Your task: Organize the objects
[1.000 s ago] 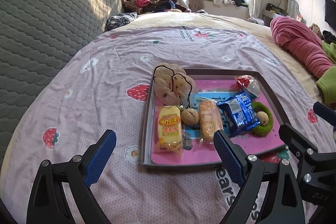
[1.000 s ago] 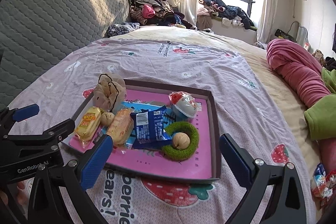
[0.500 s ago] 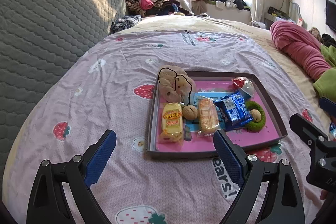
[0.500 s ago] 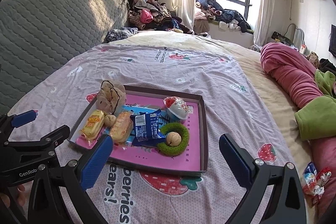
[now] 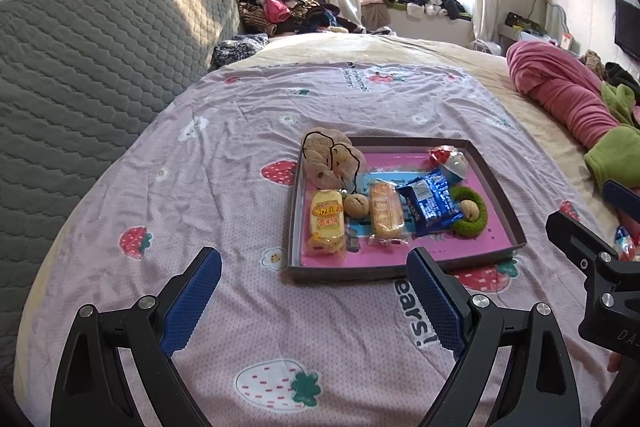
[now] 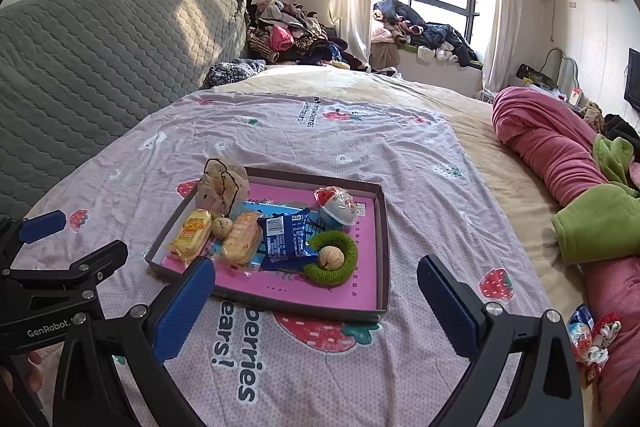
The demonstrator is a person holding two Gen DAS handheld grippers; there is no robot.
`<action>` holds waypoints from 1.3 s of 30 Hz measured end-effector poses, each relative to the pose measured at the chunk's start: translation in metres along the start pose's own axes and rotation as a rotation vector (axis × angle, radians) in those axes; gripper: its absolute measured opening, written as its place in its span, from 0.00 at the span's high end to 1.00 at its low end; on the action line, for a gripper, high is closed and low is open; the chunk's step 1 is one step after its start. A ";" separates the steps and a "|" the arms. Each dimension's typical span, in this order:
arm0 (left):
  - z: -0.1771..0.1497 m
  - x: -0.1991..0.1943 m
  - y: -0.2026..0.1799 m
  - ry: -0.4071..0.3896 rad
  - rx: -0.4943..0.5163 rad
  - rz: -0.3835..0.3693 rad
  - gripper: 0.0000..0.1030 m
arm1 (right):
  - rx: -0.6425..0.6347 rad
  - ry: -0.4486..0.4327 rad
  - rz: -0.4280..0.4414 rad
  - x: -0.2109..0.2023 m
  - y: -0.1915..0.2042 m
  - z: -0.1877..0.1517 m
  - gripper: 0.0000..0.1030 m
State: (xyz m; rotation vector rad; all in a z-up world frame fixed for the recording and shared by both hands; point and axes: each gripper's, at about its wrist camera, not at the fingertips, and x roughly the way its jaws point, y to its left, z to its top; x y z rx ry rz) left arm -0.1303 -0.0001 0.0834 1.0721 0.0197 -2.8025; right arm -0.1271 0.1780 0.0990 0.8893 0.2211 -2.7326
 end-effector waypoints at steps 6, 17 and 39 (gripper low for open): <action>-0.001 -0.022 -0.001 -0.017 0.005 0.005 0.09 | 0.003 -0.020 -0.002 -0.022 -0.003 0.001 0.01; -0.009 -0.055 -0.002 -0.028 0.012 0.011 0.09 | -0.001 -0.033 -0.013 -0.053 -0.006 -0.002 0.01; -0.027 -0.111 0.002 -0.065 0.003 0.021 0.08 | -0.034 -0.075 -0.030 -0.119 -0.005 -0.013 0.01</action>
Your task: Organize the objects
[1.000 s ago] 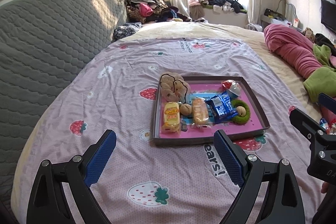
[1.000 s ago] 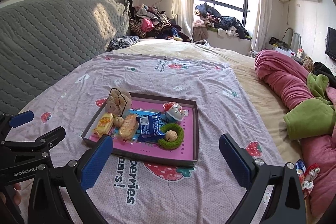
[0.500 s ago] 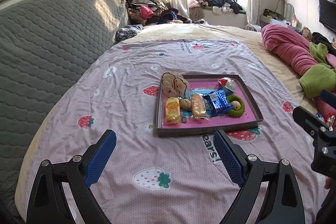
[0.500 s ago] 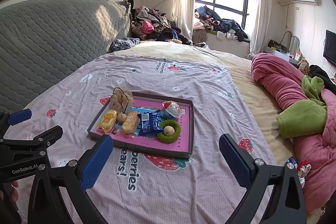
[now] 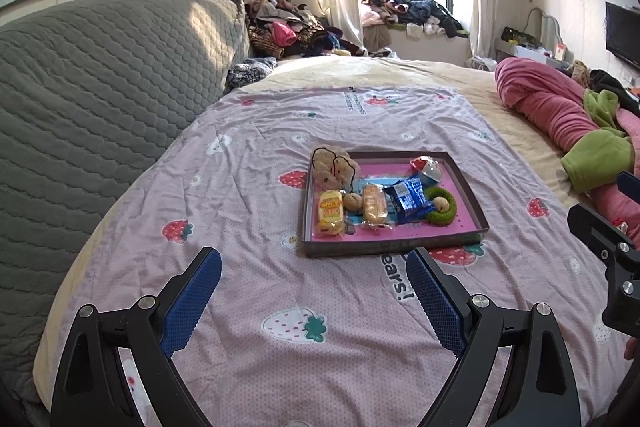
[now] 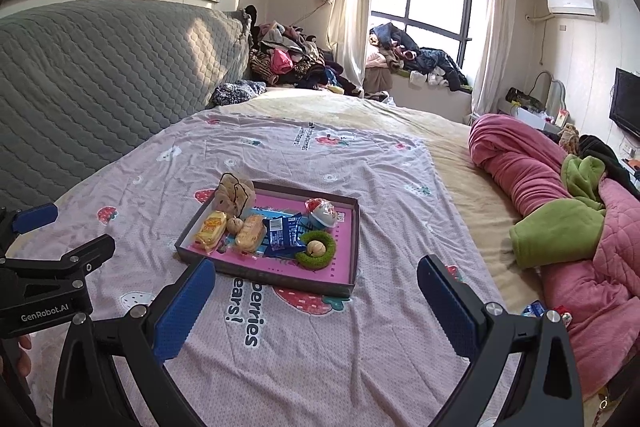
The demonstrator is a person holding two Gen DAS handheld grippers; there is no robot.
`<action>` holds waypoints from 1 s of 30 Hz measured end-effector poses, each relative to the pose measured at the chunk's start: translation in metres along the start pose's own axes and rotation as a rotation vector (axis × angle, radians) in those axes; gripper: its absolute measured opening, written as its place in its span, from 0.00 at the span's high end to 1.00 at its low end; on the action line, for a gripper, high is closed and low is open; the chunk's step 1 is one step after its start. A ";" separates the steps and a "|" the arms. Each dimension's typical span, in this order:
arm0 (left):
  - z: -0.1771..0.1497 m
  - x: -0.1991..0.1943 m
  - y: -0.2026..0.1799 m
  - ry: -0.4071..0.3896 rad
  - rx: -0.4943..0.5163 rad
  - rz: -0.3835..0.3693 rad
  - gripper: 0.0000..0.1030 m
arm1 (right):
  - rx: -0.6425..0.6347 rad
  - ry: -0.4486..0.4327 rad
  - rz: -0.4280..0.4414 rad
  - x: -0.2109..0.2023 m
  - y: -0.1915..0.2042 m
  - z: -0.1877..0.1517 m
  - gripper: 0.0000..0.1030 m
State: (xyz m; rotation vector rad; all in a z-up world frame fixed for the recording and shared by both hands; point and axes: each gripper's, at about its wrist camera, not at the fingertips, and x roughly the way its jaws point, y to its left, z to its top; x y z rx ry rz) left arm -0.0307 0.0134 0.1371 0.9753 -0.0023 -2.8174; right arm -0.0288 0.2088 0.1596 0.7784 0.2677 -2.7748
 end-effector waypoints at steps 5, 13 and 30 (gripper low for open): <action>-0.007 -0.005 0.002 0.003 -0.006 -0.001 0.09 | 0.001 -0.002 -0.002 -0.008 0.001 -0.004 0.01; -0.019 -0.003 0.003 0.023 -0.003 0.007 0.09 | 0.007 0.011 0.000 -0.013 0.003 -0.016 0.01; -0.043 0.007 0.001 0.069 0.003 0.004 0.09 | 0.016 0.055 0.000 -0.003 0.002 -0.041 0.01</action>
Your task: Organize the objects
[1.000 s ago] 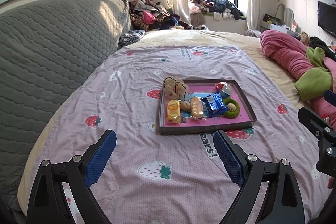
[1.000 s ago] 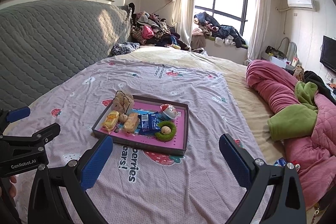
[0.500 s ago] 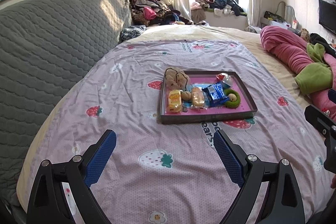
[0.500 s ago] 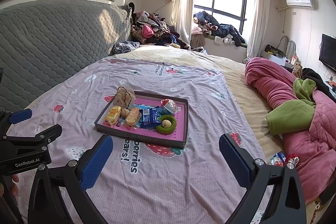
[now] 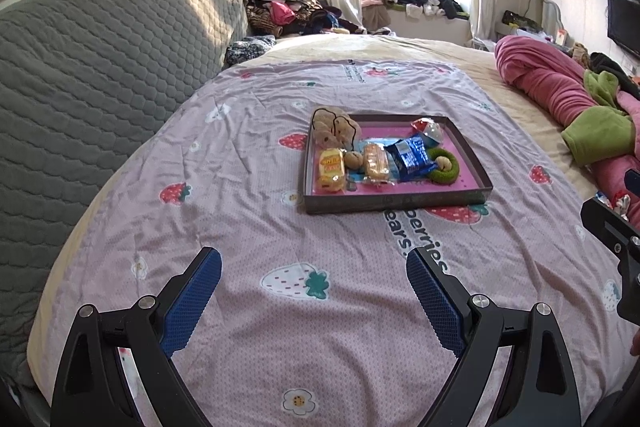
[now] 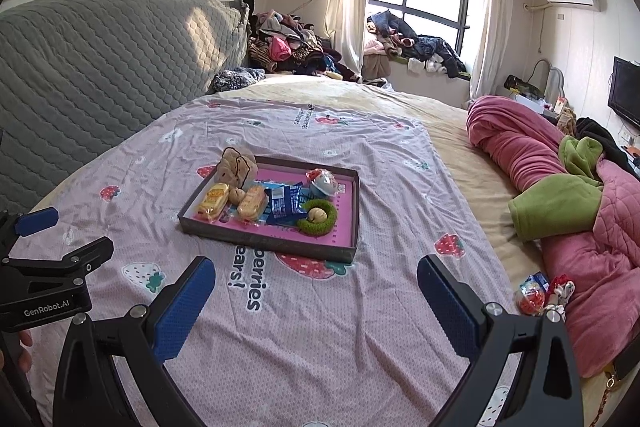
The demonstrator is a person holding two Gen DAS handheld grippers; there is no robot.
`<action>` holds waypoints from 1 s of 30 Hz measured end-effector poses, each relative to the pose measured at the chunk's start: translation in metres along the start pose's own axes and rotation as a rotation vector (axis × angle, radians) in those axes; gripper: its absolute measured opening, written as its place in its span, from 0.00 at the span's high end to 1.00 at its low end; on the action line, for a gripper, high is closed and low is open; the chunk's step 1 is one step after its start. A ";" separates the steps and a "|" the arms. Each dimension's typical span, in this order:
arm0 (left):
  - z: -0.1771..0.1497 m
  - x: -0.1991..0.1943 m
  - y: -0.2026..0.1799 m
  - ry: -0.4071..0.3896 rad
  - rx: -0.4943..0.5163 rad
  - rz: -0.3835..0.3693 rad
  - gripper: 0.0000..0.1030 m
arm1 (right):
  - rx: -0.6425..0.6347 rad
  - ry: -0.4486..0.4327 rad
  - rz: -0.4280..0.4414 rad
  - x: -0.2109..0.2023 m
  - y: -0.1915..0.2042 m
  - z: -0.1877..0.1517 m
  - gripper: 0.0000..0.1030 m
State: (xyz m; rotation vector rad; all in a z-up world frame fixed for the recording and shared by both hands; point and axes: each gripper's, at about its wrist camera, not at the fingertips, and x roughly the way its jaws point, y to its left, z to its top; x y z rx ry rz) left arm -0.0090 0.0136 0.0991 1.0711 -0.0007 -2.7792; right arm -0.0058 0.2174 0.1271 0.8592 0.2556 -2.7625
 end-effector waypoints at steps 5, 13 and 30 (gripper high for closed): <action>-0.007 0.007 -0.002 0.010 0.002 -0.009 0.08 | 0.003 0.015 -0.005 0.004 -0.002 -0.007 0.01; -0.017 0.013 -0.006 0.006 0.012 -0.017 0.08 | 0.010 0.023 -0.002 0.006 -0.005 -0.015 0.01; -0.032 0.027 -0.007 0.014 0.011 -0.025 0.08 | 0.007 0.043 0.003 0.019 -0.006 -0.035 0.01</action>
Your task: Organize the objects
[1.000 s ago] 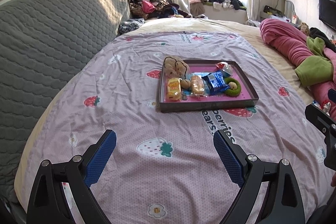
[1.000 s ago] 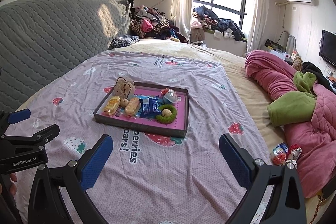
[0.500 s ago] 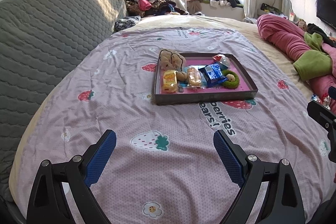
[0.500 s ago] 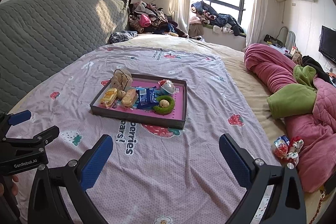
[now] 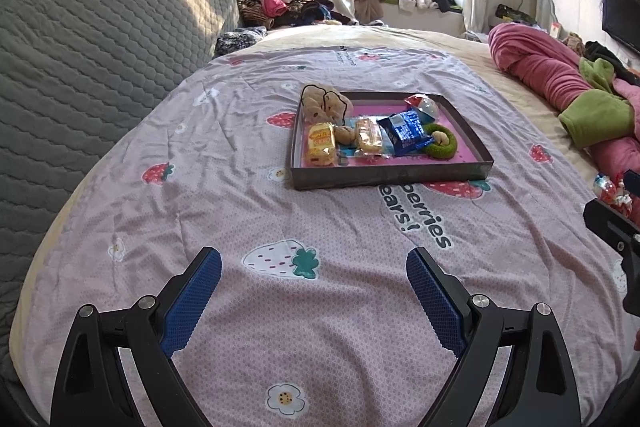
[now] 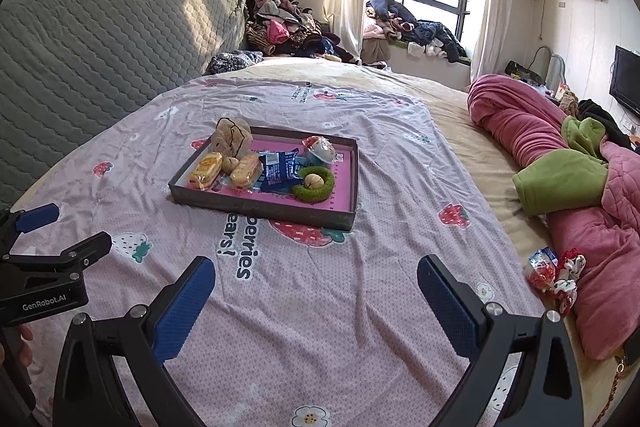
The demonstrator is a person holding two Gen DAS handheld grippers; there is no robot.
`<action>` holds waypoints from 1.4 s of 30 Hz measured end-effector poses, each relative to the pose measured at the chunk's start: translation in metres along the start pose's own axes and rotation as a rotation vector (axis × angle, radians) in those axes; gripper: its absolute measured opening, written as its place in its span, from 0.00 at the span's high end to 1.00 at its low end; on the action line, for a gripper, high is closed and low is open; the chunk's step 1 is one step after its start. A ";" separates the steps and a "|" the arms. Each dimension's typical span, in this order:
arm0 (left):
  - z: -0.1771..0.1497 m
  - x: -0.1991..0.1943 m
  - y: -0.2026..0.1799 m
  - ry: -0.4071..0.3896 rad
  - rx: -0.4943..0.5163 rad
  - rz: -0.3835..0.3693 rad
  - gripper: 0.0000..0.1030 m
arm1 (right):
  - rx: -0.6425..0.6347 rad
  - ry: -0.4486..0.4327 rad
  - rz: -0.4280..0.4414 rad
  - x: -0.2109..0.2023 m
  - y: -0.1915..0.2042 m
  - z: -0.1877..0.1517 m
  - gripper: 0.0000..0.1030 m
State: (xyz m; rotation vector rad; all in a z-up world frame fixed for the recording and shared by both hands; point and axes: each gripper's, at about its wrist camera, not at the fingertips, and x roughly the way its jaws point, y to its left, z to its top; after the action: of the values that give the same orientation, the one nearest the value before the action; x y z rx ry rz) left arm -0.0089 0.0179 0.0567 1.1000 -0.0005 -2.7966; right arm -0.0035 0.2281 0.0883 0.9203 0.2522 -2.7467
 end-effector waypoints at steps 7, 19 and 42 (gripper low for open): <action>-0.006 0.008 0.000 0.007 0.002 -0.006 0.08 | 0.001 0.008 -0.004 0.004 -0.002 -0.006 0.01; -0.018 0.022 -0.001 0.001 0.014 -0.009 0.08 | 0.009 0.032 0.006 0.018 -0.002 -0.023 0.01; -0.039 0.046 0.003 0.022 -0.006 -0.023 0.08 | 0.018 0.119 0.001 0.051 -0.003 -0.063 0.01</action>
State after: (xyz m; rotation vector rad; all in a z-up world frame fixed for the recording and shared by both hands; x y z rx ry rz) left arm -0.0154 0.0111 -0.0032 1.1368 0.0225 -2.8022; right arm -0.0076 0.2372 0.0077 1.0902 0.2481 -2.7014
